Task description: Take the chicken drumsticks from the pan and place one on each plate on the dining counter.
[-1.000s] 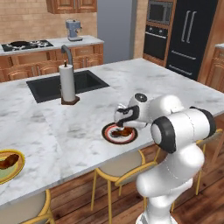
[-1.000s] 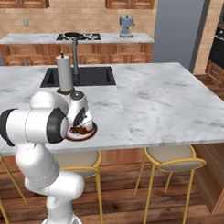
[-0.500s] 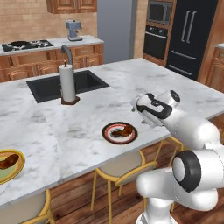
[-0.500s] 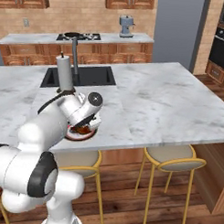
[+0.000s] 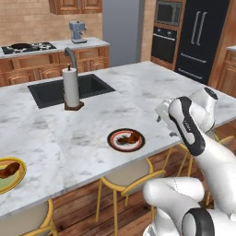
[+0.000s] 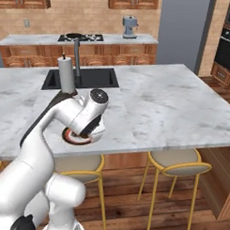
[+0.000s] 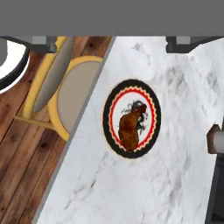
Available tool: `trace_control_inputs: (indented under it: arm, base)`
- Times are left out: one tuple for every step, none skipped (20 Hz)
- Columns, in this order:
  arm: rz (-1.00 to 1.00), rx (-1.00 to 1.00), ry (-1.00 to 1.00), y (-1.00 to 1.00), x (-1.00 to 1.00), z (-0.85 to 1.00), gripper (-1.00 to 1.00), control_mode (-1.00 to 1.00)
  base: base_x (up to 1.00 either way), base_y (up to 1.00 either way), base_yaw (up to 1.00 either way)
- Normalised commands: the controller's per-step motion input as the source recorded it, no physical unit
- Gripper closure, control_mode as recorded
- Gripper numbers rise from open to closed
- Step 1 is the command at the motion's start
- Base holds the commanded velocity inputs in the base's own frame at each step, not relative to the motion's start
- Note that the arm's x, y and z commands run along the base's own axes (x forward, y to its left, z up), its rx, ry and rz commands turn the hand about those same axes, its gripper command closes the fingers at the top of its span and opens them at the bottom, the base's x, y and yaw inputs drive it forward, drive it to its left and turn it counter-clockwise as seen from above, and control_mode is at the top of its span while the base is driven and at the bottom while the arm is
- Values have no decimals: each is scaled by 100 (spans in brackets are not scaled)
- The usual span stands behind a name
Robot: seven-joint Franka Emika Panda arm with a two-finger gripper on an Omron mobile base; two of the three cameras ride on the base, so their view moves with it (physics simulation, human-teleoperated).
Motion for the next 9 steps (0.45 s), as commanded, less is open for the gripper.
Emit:
trace_control_inputs:
  arm:
    - [0,-13,0,-9,-100,11,-100,-100]
    - [0,-15,0,0,-100,0,-100,-100]
    - [0,-20,-2,0,-100,0,-100,-100]
    - [0,-12,-37,0,-100,-11,-100,-100]
    - [0,-9,-57,0,-100,-23,-100,-100]
    - [0,-8,-61,0,-100,-31,-100,-100]
    - [0,-9,-64,0,-100,-34,-100,-100]
    - [0,-9,-64,0,-100,-36,-100,-100]
    - [0,-12,-65,0,-100,-39,-100,-100]
  base:
    - [0,0,0]
    - [0,0,0]
    - [0,0,0]
    - [0,0,0]
    - [0,0,0]
    - [0,0,0]
    - [0,0,0]
    - [0,0,0]
    - [0,0,0]
